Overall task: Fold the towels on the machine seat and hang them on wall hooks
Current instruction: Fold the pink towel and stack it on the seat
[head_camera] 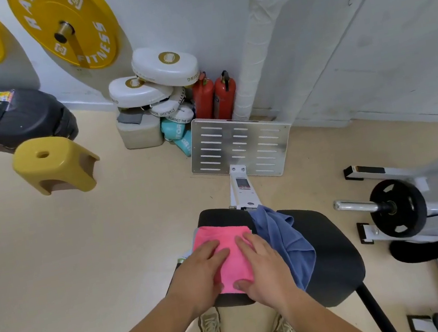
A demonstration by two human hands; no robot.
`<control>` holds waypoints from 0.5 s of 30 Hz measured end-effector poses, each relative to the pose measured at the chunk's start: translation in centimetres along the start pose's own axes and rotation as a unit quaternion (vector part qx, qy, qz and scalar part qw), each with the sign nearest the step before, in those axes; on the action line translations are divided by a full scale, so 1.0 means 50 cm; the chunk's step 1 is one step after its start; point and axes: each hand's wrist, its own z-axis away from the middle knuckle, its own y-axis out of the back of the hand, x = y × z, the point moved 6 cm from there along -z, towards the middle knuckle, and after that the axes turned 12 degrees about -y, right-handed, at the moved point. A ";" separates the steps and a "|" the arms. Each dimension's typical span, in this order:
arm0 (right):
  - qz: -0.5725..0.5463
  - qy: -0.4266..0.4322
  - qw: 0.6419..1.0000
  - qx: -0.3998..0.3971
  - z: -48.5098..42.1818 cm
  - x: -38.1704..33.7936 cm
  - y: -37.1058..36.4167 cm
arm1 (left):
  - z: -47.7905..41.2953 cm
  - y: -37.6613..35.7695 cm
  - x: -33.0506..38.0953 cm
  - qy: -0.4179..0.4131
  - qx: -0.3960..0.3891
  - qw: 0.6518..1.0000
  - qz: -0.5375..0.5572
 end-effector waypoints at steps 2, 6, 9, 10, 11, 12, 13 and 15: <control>-0.053 -0.010 0.998 -0.020 0.001 0.008 0.019 | -0.005 -0.001 0.008 -0.016 -0.001 0.999 -0.046; -0.133 -0.082 0.983 0.093 0.012 0.091 0.098 | -0.028 0.043 0.065 -0.044 0.073 0.996 -0.037; -0.087 -0.182 0.975 0.093 -0.001 0.196 0.105 | -0.040 0.074 0.113 -0.048 0.130 0.989 -0.046; -0.070 -0.196 0.976 0.069 -0.005 0.222 0.096 | -0.041 0.075 0.122 -0.040 0.140 0.989 -0.040; -0.058 -0.202 0.977 0.046 -0.009 0.243 0.083 | -0.041 0.074 0.131 -0.034 0.143 0.989 -0.034; -0.049 -0.205 0.977 0.030 -0.009 0.259 0.074 | -0.038 0.069 0.138 -0.031 0.145 0.988 -0.030; -0.046 -0.202 0.978 0.030 -0.011 0.272 0.066 | -0.033 0.064 0.145 -0.028 0.143 0.989 -0.020; -0.054 -0.187 0.979 0.054 -0.012 0.283 0.066 | -0.024 0.059 0.156 -0.027 0.148 0.989 -0.009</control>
